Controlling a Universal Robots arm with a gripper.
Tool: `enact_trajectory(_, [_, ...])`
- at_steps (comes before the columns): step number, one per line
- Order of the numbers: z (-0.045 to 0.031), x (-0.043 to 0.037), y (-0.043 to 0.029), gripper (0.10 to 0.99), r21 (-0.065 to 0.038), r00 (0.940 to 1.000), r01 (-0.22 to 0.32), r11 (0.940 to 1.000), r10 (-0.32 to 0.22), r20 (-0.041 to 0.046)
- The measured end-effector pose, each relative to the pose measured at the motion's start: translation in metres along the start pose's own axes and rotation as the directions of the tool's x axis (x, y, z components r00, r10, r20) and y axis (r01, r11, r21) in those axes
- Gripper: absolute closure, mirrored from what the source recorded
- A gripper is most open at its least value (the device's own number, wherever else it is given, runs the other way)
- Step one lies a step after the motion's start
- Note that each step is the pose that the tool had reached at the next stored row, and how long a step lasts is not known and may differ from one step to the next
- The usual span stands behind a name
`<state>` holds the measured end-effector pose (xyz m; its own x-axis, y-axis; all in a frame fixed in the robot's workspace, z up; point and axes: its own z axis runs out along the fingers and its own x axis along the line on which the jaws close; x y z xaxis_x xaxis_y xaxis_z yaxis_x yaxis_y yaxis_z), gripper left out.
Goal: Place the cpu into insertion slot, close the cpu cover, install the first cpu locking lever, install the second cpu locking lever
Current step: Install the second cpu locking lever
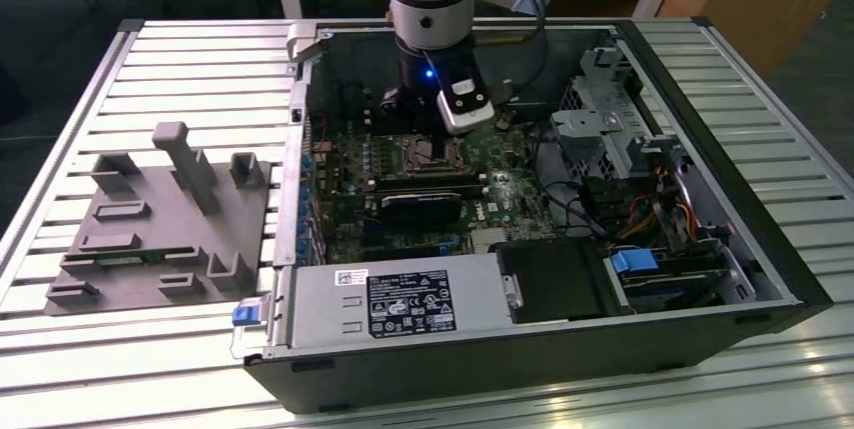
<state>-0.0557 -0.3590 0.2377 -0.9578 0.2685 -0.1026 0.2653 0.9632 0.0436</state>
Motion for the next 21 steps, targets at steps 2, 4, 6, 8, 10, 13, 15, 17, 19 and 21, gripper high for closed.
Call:
enact_trajectory(2, [0.0, -0.0008, -0.0029, 0.984, 0.0, 1.0, 0.0, 1.0, 0.0, 0.0])
enact_trajectory(4, [-0.0001, -0.0011, -0.0039, 0.984, 0.0, 1.0, 0.0, 1.0, 0.0, 0.0])
enact_trajectory(6, [0.0002, -0.0013, -0.0048, 0.984, 0.0, 1.0, 0.0, 1.0, 0.0, 0.0])
enact_trajectory(8, [0.001, -0.0015, -0.0068, 0.984, 0.0, 1.0, 0.0, 1.0, 0.0, -0.0001])
enact_trajectory(10, [0.0023, -0.0003, -0.0086, 0.984, -0.003, 1.0, 0.0, 1.0, 0.0, -0.0007])
enact_trajectory(13, [0.004, 0.0032, -0.011, 0.984, -0.013, 1.0, 0.001, 0.9999, -0.001, -0.0035])
enact_trajectory(15, [0.0053, 0.0042, -0.0121, 0.984, -0.024, 1.0, 0.001, 0.9997, -0.001, -0.0066])
enact_trajectory(17, [0.0068, 0.0049, -0.0133, 0.984, -0.037, 0.9999, 0.002, 0.9993, -0.002, -0.0103])
enact_trajectory(19, [0.0084, 0.0059, -0.0149, 0.984, -0.051, 0.9999, 0.002, 0.9987, -0.003, -0.0142])
enact_trajectory(21, [0.0098, 0.0063, -0.0166, 0.984, -0.066, 0.9998, 0.002, 0.9978, -0.003, -0.0182])
